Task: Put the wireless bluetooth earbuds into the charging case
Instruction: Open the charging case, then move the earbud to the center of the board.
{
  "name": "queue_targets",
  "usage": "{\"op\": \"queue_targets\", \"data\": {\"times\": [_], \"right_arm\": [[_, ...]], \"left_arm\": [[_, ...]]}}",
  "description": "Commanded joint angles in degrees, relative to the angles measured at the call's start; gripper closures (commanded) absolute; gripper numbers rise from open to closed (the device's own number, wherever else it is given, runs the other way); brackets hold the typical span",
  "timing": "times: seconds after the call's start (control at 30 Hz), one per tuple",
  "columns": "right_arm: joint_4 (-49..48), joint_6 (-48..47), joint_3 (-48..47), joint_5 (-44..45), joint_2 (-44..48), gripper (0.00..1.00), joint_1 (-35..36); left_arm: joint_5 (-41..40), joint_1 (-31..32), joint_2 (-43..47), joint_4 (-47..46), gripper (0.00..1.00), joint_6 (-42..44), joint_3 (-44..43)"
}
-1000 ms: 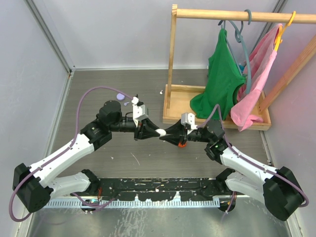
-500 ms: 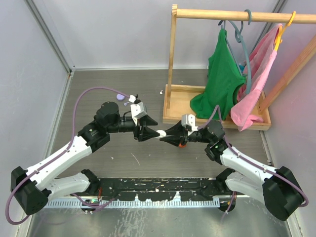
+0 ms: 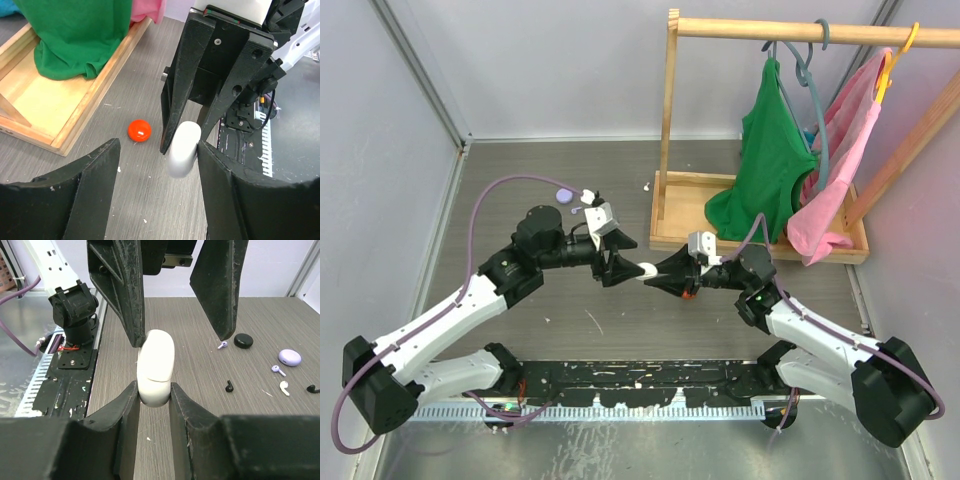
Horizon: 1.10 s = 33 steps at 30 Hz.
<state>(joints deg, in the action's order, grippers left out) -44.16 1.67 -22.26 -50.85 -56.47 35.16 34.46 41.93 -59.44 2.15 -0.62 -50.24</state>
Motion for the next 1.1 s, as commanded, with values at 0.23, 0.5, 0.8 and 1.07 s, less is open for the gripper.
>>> {"op": "queue_targets", "data": {"times": [0.23,0.5,0.8,1.07], "right_arm": [[-6.17,0.83,-0.17,-4.05,1.68,0.99,1.05],[-5.5,0.34,0.11,-0.85,1.68,0.99,1.14],[4.67,-5.48,0.68,18.04,2.35,0.99,1.14],[0.53,-5.97,4.8,27.63,3.06,0.99,1.11]], "left_arm": [[-7.66,-2.36,-2.69,-0.84,0.35,-2.7,-3.02],[-9.33,-3.1,-3.94,-1.06,0.35,-3.94,-3.01],[-22.94,-6.76,-10.09,-1.55,0.3,-9.73,-5.16],[-27.83,-12.06,-30.65,-2.65,0.35,-15.58,-16.28]]}}
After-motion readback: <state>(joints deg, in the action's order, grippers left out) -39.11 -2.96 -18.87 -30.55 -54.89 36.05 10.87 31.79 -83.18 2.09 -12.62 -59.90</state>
